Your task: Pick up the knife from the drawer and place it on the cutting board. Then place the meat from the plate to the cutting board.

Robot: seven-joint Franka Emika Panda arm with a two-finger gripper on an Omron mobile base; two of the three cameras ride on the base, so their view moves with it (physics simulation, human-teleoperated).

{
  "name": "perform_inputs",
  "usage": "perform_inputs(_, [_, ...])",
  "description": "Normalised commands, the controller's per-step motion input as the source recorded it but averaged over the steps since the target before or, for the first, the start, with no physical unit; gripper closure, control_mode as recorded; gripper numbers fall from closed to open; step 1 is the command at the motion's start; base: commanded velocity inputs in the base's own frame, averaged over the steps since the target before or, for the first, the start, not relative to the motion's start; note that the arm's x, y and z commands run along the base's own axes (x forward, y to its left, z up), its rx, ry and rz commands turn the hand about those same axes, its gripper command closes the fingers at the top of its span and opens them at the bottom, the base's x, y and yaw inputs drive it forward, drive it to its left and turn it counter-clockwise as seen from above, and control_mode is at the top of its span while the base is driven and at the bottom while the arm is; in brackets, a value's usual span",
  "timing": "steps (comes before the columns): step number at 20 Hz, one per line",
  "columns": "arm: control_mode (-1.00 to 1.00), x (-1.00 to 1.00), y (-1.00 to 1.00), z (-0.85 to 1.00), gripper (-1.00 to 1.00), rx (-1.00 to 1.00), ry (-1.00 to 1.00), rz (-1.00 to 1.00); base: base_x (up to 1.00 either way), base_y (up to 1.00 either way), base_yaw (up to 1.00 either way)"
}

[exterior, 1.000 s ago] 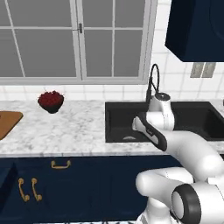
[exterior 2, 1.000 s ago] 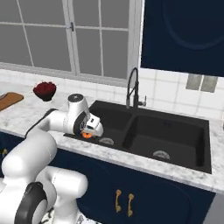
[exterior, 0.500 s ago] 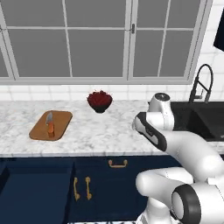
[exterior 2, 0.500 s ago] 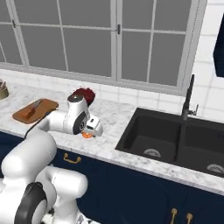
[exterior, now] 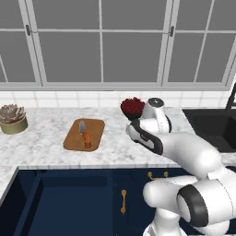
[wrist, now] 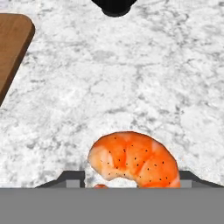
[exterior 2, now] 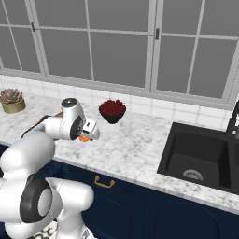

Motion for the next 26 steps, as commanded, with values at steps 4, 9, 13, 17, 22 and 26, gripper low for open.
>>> perform_inputs(4, [-1.0,0.97,1.0,0.15,1.0,0.0,0.0,0.01,0.0,0.0,0.0])
perform_inputs(9, [-1.0,1.0,1.0,0.1,1.0,0.0,0.0,0.0,0.0,0.0,0.0])
perform_inputs(13, [-1.0,0.3,0.78,0.0,1.0,0.0,0.01,0.06,0.0,0.0,0.0])
perform_inputs(17, [-1.0,0.34,0.75,-0.01,1.0,-0.01,-0.04,0.02,0.0,0.0,0.0])
perform_inputs(22, [-1.0,0.48,0.28,-0.19,1.0,0.0,0.0,0.02,0.0,0.0,0.0])
perform_inputs(26, [-1.0,0.54,0.0,-0.33,1.0,0.0,0.0,0.02,0.0,0.0,0.0])
